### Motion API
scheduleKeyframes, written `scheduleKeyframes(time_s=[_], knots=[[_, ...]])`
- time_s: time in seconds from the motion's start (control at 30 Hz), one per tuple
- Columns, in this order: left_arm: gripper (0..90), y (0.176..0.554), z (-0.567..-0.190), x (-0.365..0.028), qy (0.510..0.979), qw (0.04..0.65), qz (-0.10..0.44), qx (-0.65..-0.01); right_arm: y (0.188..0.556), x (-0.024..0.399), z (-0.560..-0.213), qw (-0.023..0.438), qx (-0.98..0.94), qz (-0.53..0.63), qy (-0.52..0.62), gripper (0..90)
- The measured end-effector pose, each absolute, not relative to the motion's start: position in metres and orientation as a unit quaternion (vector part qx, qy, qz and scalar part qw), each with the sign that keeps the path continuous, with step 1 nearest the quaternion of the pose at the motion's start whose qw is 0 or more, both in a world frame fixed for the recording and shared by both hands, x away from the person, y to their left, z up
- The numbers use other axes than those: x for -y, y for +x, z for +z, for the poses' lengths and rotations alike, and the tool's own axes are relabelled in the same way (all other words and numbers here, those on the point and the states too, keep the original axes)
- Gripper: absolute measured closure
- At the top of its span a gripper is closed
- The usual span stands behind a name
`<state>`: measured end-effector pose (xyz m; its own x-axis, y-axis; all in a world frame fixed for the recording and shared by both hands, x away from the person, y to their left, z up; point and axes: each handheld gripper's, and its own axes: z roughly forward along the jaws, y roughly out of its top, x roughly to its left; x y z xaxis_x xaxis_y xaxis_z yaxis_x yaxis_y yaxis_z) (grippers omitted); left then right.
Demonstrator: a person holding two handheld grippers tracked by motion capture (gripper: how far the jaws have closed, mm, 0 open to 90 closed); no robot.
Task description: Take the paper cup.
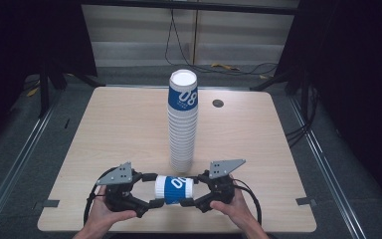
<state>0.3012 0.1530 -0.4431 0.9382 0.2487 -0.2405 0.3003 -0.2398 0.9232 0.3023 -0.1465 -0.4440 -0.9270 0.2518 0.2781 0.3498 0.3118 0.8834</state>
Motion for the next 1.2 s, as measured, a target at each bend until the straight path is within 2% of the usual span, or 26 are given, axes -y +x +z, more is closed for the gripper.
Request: scheduleKeyframes(time_s=[0.4,1.2], knots=[[15.3,0.3001,-0.4434,-0.1534,0.782,0.599,-0.008,-0.172,0.3009,0.1429,-0.4477,0.045,0.798,-0.574,-0.179,28.7],[10.7,0.302,-0.4433,-0.1522,0.768,0.617,-0.025,-0.171,0.301,0.1387,-0.4484,0.055,0.765,-0.619,-0.169,28.8]])
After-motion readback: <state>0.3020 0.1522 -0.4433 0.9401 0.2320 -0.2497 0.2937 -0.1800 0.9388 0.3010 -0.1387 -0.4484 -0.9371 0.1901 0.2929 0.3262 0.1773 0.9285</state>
